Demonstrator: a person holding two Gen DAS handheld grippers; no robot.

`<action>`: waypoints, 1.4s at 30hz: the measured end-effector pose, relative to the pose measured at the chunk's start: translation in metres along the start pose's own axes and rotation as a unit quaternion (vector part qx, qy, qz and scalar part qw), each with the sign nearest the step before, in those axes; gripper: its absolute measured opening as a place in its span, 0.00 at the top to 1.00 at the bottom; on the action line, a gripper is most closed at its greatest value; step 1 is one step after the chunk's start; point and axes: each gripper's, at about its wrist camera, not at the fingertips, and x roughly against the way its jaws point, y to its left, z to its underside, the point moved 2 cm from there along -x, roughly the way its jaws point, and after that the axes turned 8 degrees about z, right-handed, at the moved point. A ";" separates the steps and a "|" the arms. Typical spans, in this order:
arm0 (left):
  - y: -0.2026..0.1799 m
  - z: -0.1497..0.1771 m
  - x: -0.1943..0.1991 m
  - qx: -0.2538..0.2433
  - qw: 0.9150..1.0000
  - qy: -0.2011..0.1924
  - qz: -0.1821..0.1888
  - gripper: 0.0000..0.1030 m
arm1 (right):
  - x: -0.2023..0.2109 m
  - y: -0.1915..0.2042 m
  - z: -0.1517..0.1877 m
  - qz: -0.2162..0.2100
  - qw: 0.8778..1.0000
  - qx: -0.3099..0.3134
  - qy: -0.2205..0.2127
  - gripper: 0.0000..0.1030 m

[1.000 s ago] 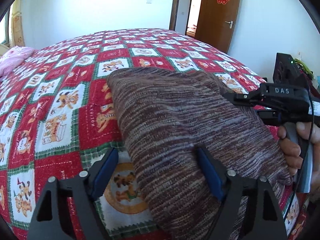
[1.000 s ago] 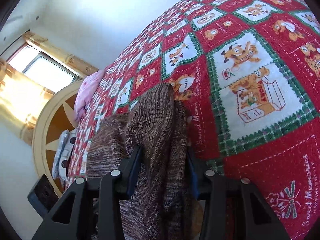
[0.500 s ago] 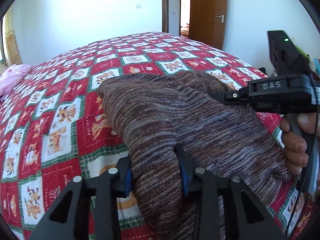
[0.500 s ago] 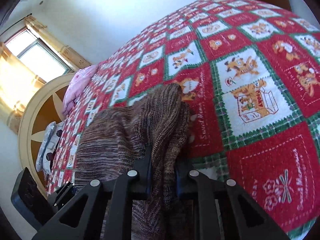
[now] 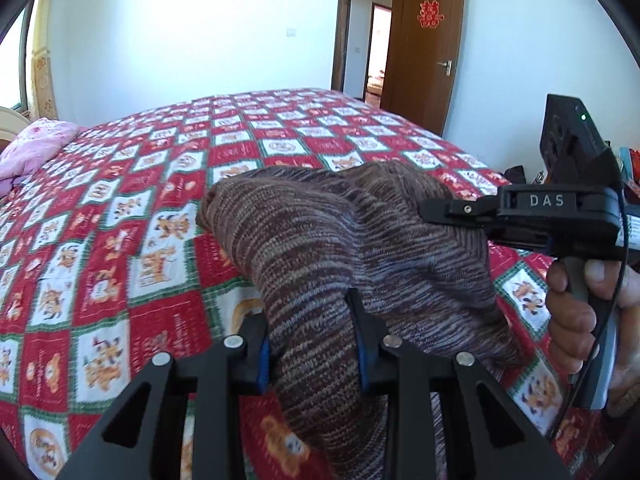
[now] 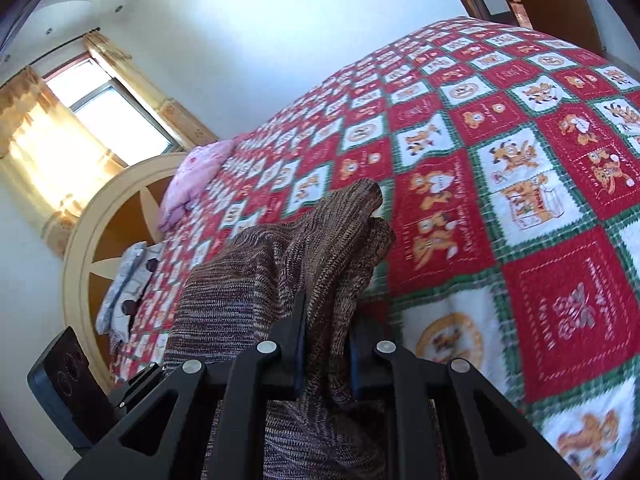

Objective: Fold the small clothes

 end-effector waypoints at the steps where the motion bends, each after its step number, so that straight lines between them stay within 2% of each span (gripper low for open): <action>1: 0.001 0.002 0.008 0.000 1.000 -0.004 -0.002 0.69 | 0.002 0.004 0.002 -0.005 1.000 0.002 -0.001 0.84; 12: 0.017 0.018 0.061 0.019 0.999 -0.026 -0.020 0.69 | 0.015 0.054 0.029 -0.057 0.998 0.018 0.004 0.84; 26: 0.038 0.045 0.117 0.031 0.997 -0.050 -0.043 0.69 | 0.006 0.106 0.061 -0.100 0.994 0.037 0.023 0.84; 42: 0.078 0.078 0.165 0.055 0.995 -0.043 -0.078 0.69 | -0.023 0.164 0.101 -0.142 0.986 0.059 0.065 0.84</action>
